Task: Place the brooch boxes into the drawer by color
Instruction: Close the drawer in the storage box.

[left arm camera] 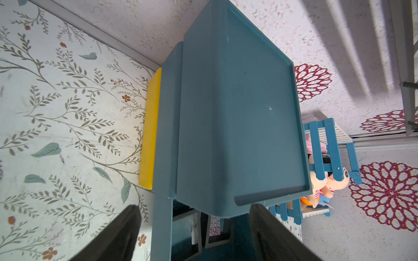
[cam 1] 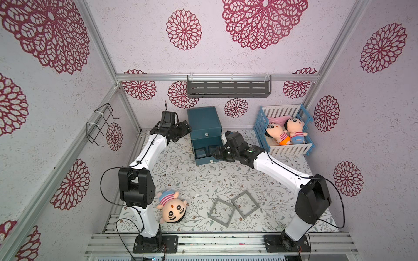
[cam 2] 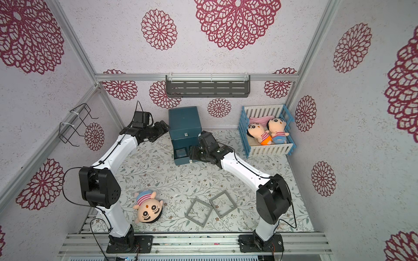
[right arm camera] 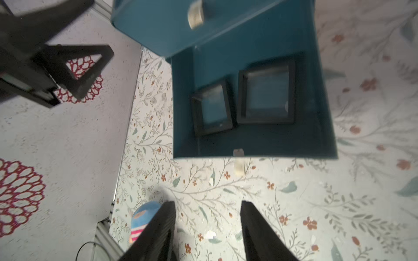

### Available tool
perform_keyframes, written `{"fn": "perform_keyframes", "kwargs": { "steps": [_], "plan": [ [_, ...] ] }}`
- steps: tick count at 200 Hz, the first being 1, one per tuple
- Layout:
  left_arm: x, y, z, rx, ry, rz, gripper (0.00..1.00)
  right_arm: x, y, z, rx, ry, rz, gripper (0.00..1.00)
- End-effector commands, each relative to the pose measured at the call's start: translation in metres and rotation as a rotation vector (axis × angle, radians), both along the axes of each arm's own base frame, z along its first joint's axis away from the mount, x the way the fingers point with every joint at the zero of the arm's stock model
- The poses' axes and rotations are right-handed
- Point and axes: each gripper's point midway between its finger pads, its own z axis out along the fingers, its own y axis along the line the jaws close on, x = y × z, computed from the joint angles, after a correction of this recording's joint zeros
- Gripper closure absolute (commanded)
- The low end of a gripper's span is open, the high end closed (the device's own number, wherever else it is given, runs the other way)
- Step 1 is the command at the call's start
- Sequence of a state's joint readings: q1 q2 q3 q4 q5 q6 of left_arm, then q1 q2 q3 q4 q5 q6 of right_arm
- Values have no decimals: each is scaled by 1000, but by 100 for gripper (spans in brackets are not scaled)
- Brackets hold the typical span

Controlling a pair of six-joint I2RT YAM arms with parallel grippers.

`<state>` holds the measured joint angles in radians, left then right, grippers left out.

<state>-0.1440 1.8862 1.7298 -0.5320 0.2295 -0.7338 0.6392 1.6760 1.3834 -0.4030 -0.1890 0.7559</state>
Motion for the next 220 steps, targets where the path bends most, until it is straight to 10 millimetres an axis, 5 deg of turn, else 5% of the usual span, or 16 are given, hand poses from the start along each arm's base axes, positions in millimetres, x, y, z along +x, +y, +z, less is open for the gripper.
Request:
{"fn": "perform_keyframes", "kwargs": {
  "steps": [1, 26, 31, 96, 220],
  "plan": [
    [11, -7, -2, -27, -13, -41, 20, -10, 10, 30, 251, -9, 3, 48],
    [14, -11, -1, -40, -4, -62, 25, -21, 7, 16, 388, 50, -16, 48],
    [18, -13, -20, -37, 33, -64, 25, -21, 7, 14, 413, 57, -20, 47],
    [19, -13, -39, -32, 76, -64, 34, -21, 13, -16, 614, 175, -51, 46],
    [18, -14, -39, -47, 89, -61, 43, 4, 14, -51, 791, 203, -158, 50]
  ]
}}
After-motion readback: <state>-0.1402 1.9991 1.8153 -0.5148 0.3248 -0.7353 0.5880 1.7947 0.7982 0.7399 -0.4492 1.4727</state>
